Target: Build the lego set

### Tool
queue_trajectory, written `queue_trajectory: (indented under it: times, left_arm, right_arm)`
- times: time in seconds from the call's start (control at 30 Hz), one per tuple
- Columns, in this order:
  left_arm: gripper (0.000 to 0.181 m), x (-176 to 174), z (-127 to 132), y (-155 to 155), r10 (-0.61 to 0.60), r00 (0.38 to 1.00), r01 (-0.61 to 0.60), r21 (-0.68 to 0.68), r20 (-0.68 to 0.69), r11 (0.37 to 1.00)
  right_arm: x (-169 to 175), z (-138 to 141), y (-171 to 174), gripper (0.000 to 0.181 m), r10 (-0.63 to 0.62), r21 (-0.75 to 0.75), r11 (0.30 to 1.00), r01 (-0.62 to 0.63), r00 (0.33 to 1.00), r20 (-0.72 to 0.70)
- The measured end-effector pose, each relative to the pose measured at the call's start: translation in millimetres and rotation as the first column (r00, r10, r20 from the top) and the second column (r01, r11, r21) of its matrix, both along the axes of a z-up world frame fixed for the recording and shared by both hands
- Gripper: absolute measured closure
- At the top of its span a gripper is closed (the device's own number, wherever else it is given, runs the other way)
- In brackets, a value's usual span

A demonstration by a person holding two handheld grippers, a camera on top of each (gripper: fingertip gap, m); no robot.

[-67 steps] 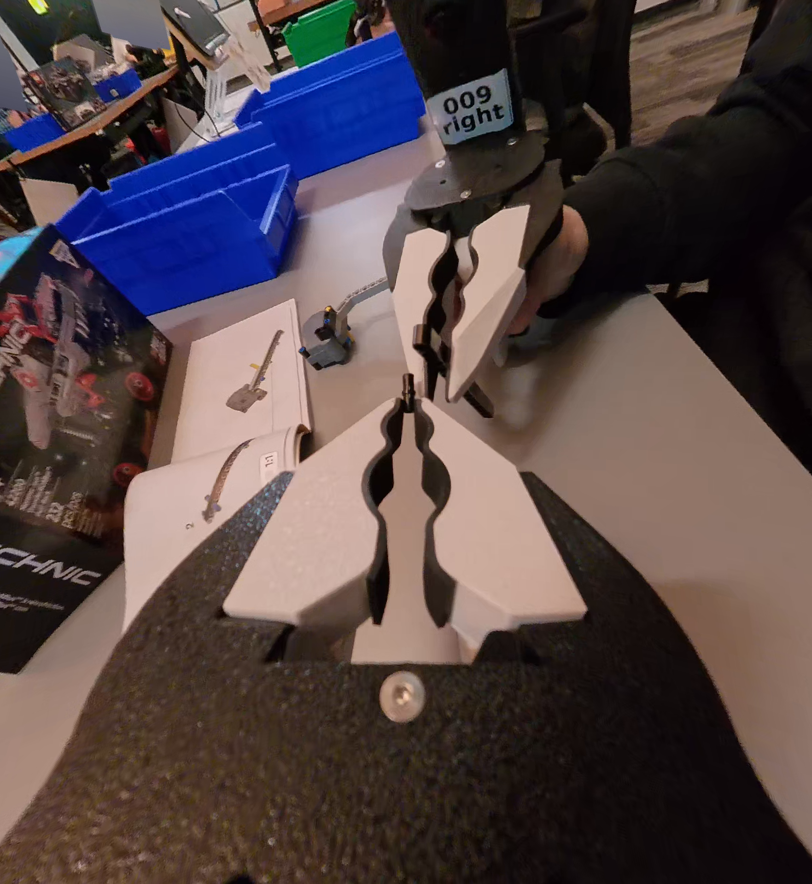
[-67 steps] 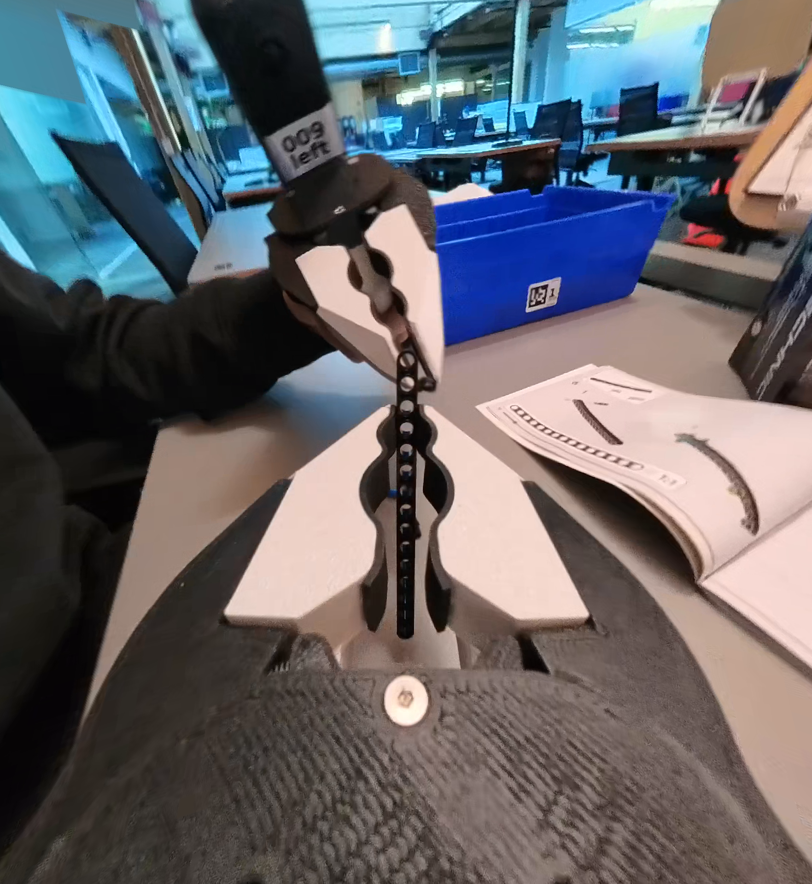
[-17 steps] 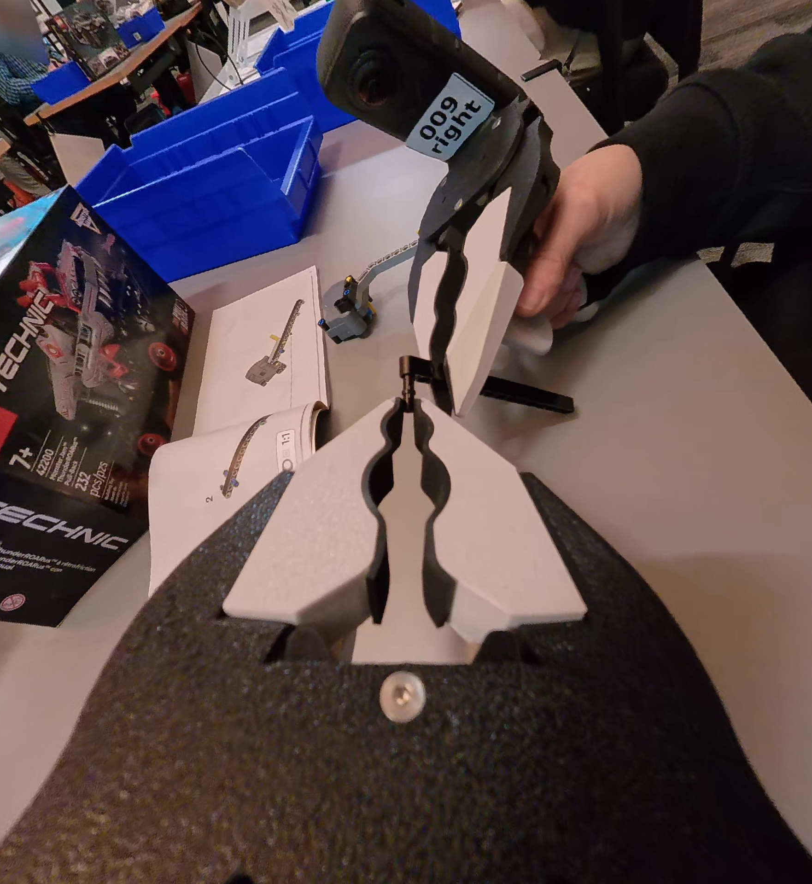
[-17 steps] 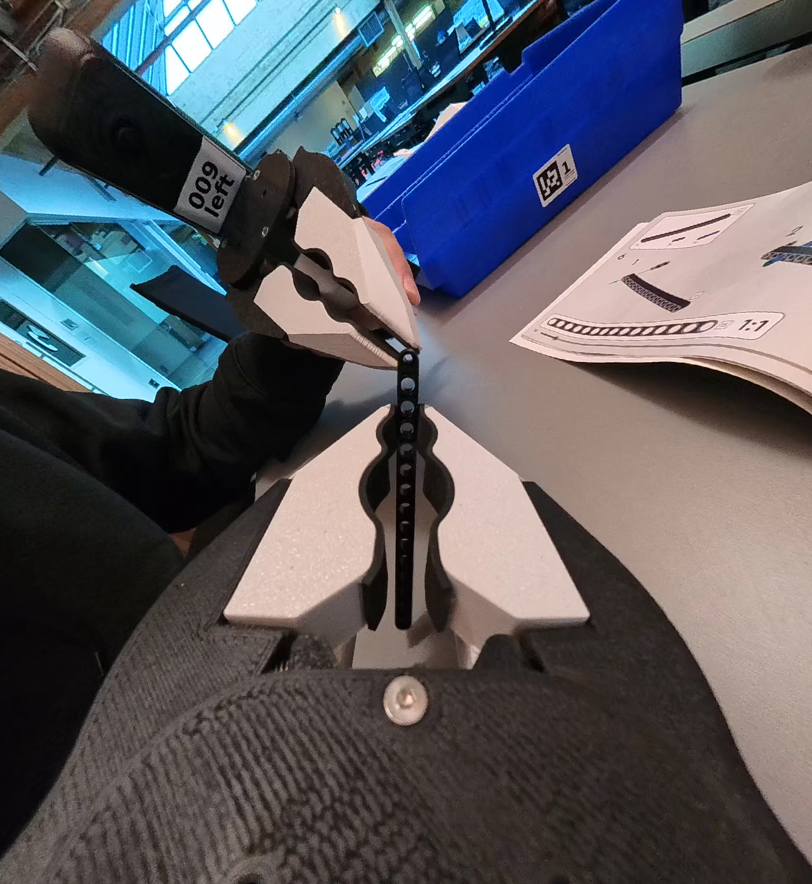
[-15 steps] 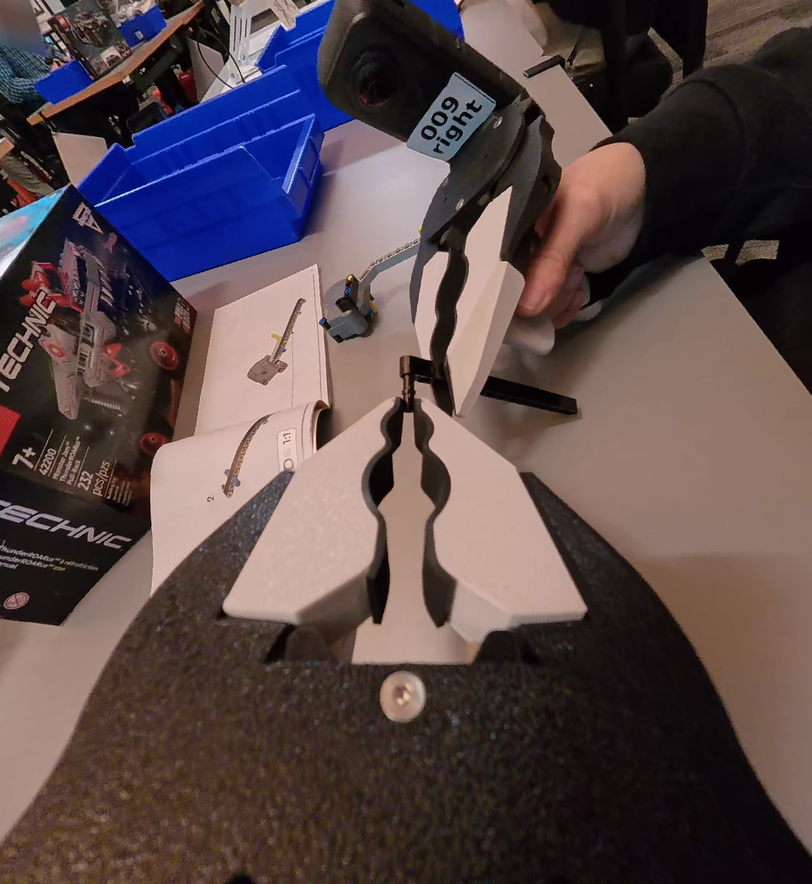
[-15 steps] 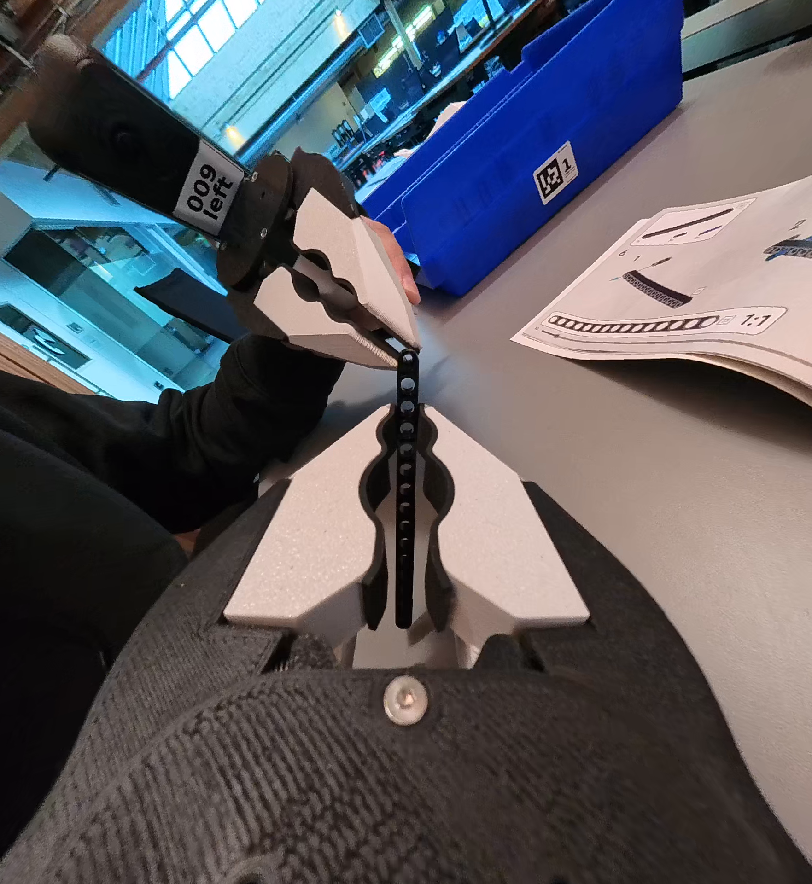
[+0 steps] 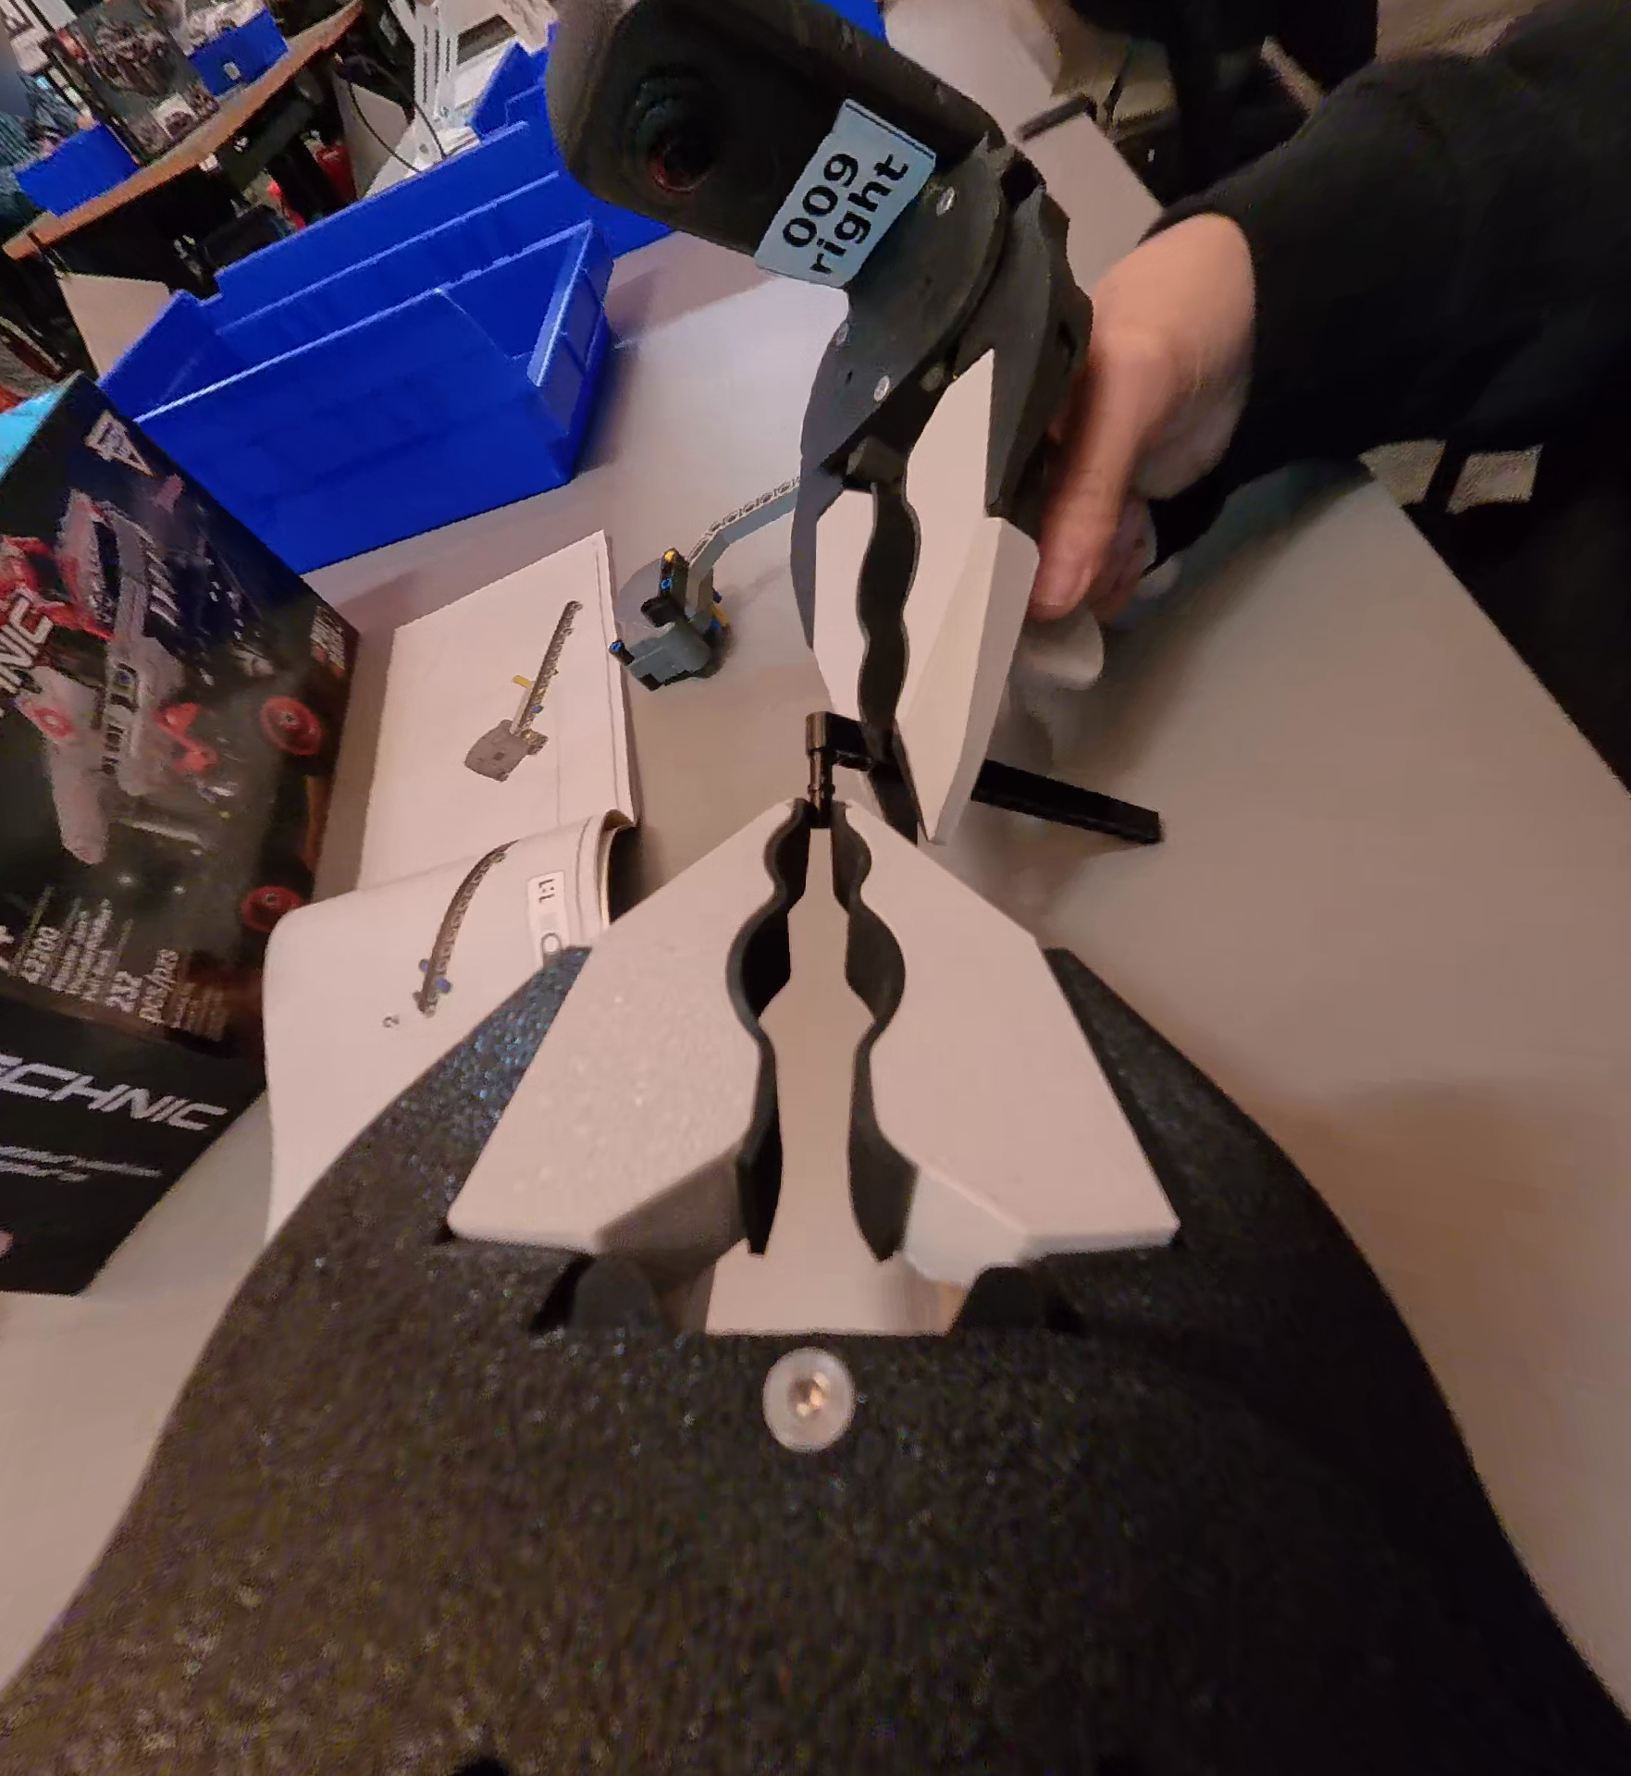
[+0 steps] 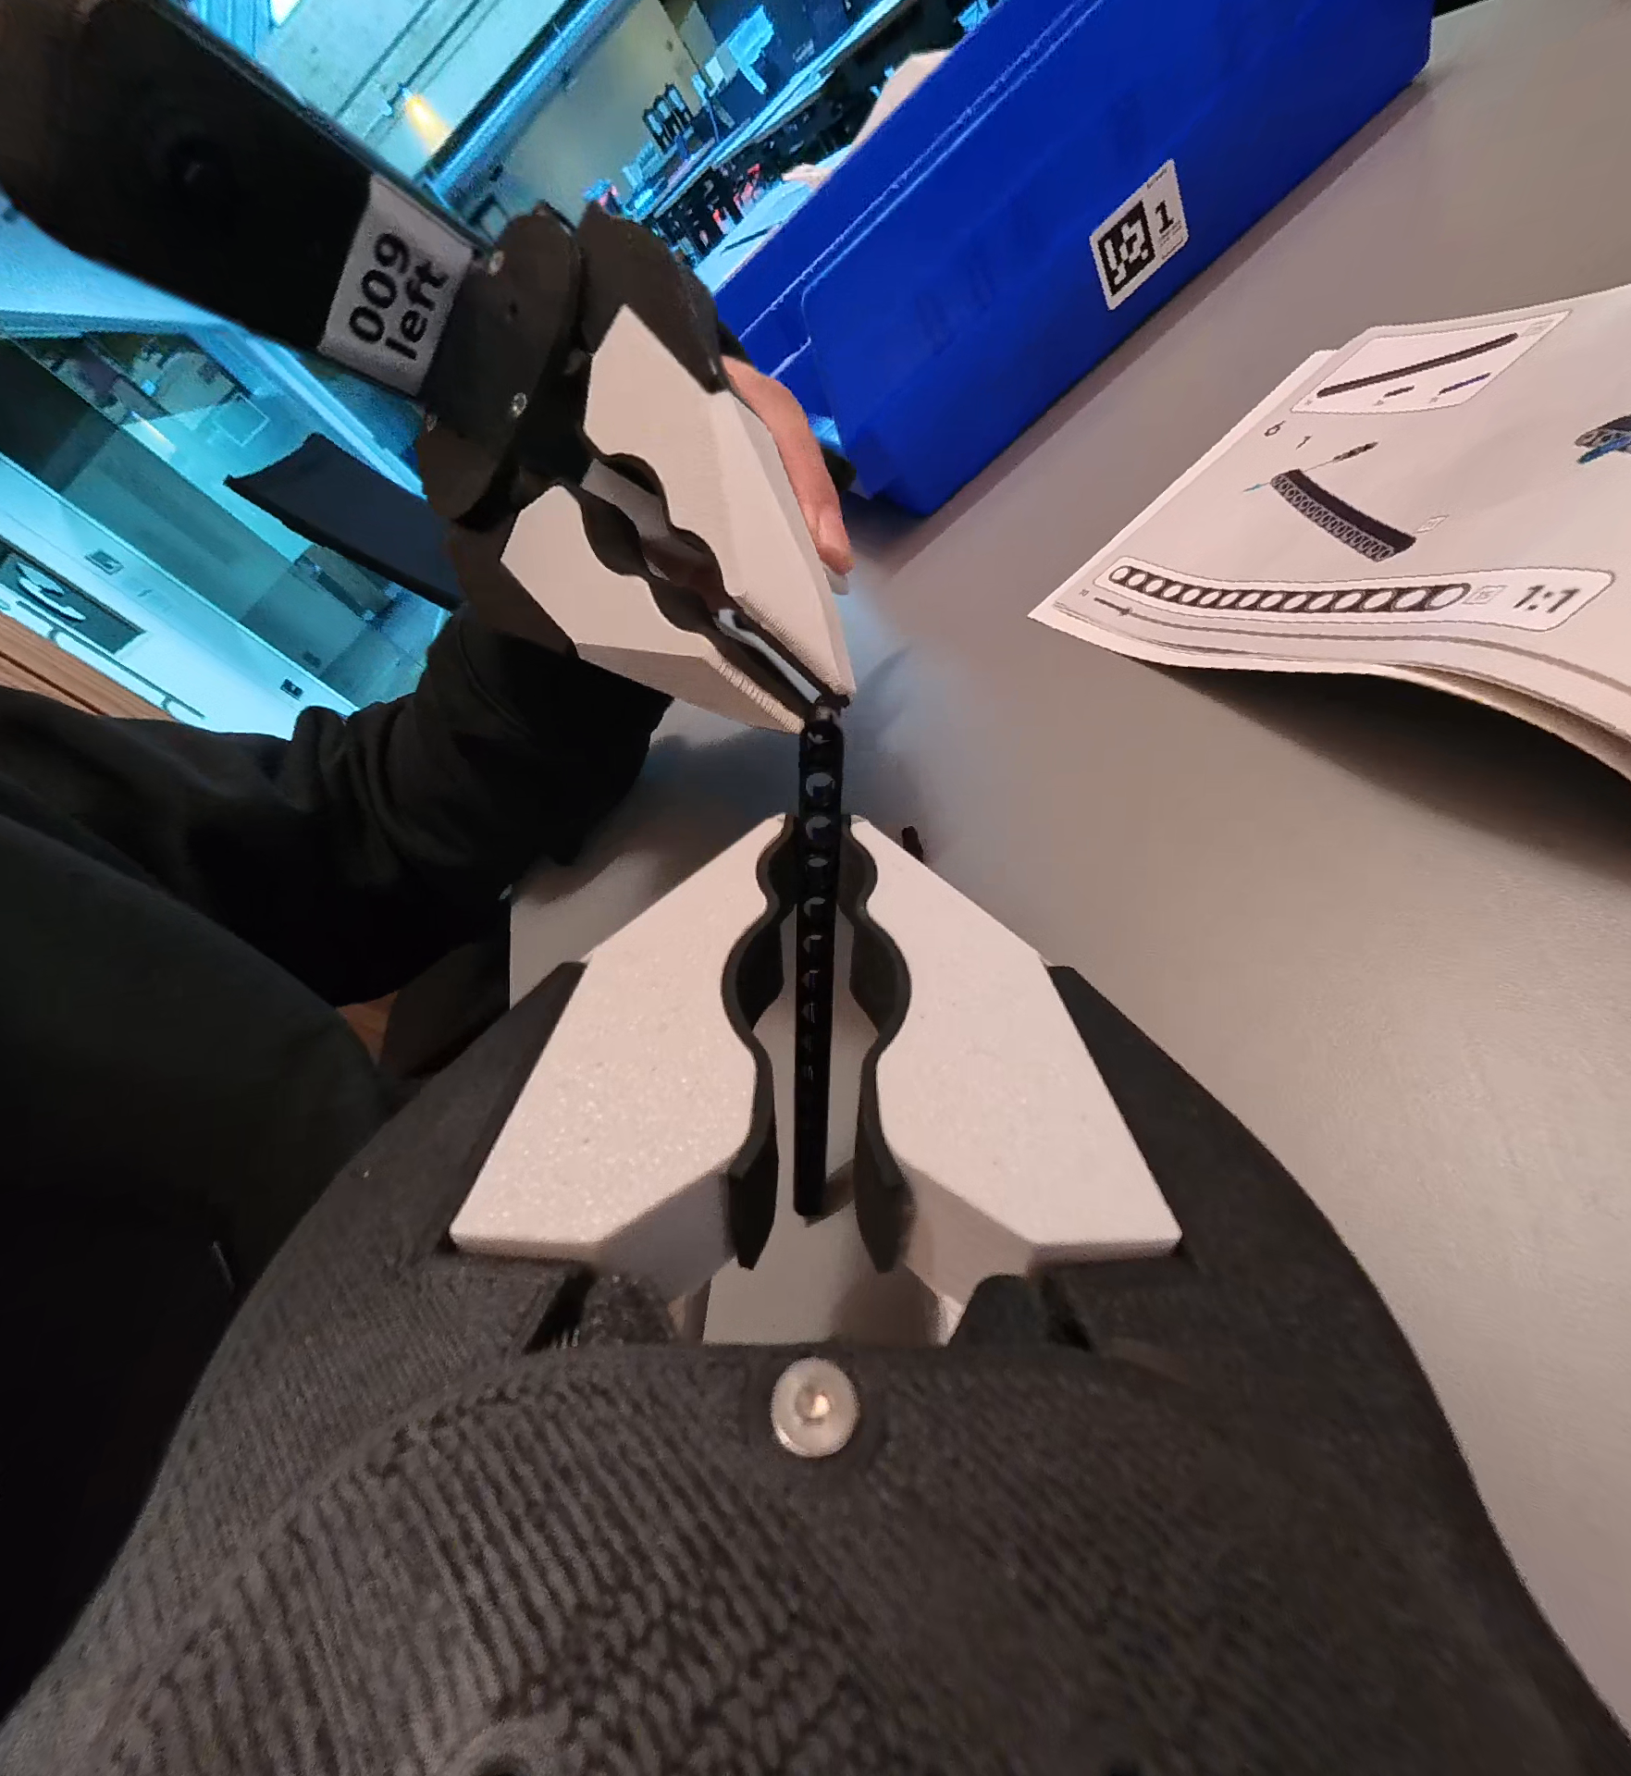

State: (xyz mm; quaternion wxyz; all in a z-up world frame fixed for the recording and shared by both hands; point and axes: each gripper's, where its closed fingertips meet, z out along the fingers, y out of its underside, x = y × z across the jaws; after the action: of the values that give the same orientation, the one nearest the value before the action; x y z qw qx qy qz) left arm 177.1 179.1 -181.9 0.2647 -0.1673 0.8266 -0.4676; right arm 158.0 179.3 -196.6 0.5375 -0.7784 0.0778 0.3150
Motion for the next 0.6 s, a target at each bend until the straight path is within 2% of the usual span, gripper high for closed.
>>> queue_trajectory:
  times: [0.23,0.37,0.4,0.43,0.5,0.57,0.6]
  left_arm:
    - [0.18,4,-3,1,0.004,0.999,-0.007,-0.076,-0.043,0.997]
    - [0.18,3,-3,-1,-0.001,0.999,-0.001,-0.064,-0.034,0.998]
    - [0.18,3,-4,-1,-0.003,0.999,0.001,-0.063,-0.039,0.998]
    - [0.18,3,-5,-1,-0.003,0.999,0.0,-0.062,-0.042,0.998]
    - [0.18,3,-4,-2,-0.007,0.999,0.004,-0.066,-0.041,0.998]
    - [0.18,3,-6,-2,-0.006,0.999,0.003,-0.057,-0.047,0.998]
    - [0.18,3,-6,-3,-0.006,0.999,0.004,-0.057,-0.046,0.998]
  right_arm:
    - [12,4,3,0.177,-0.081,0.048,0.996,0.077,0.994,0.076]
    - [13,6,4,0.162,-0.088,0.059,0.995,0.085,0.994,0.06]
    - [13,6,4,0.165,-0.086,0.059,0.995,0.083,0.995,0.054]
    - [12,6,4,0.177,-0.078,0.064,0.995,0.075,0.996,0.053]
    - [13,7,4,0.176,-0.083,0.071,0.994,0.08,0.995,0.047]
    - [13,11,5,0.164,-0.092,0.096,0.991,0.089,0.995,0.026]
    - [13,12,5,0.171,-0.087,0.102,0.991,0.085,0.996,0.019]
